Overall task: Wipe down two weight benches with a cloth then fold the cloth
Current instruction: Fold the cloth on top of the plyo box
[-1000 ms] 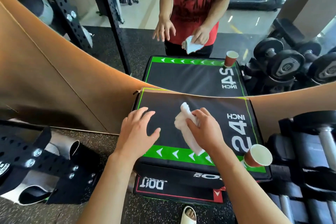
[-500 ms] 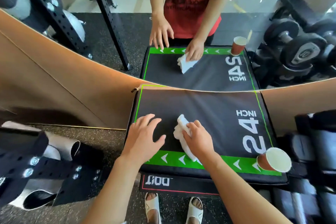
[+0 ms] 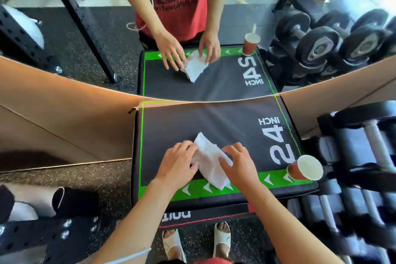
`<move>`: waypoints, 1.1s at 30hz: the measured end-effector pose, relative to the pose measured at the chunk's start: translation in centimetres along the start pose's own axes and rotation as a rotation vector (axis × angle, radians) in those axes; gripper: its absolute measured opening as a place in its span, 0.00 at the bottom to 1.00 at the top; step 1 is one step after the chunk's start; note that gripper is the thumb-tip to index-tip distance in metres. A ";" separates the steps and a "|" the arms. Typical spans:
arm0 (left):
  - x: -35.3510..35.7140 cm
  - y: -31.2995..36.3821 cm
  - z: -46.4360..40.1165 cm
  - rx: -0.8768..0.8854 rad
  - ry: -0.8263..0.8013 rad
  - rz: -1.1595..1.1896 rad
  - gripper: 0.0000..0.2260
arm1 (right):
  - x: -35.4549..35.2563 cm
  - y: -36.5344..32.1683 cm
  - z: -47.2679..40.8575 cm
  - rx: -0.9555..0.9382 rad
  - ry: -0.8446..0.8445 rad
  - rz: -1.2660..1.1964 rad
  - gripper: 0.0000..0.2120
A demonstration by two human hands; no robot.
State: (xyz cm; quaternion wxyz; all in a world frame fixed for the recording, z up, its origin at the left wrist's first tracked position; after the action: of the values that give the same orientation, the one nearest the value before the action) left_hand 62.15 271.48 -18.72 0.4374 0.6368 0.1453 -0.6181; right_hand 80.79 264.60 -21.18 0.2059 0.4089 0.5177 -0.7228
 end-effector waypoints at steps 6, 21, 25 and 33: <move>2.1 0.1 -0.9 -0.079 -0.048 0.016 0.15 | 1.6 1.1 -0.1 0.125 -0.075 -0.050 0.18; 3.1 0.6 -0.9 -0.128 0.050 0.165 0.09 | 1.5 2.1 -1.4 0.303 -0.171 -0.160 0.06; 2.7 0.2 0.0 -0.149 0.081 0.168 0.08 | 1.9 1.4 -2.1 0.296 -0.242 -0.151 0.05; 2.0 -2.4 2.7 -0.242 0.126 0.161 0.07 | -0.6 -1.2 -5.3 0.105 -0.117 -0.049 0.07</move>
State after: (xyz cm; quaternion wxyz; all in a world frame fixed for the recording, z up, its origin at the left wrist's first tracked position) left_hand 59.02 270.12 -21.09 0.5492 0.6264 0.1945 -0.5179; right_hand 82.29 269.83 -20.64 0.1965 0.3633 0.4762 -0.7763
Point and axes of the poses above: each hand's wrist, its own z-axis away from the middle knuckle, its own x-axis out of the palm, y = z × x, the point moved 10 cm from there along -z, towards the middle knuckle, and after that the axes turned 3 degrees about x, right-handed, at the moved point
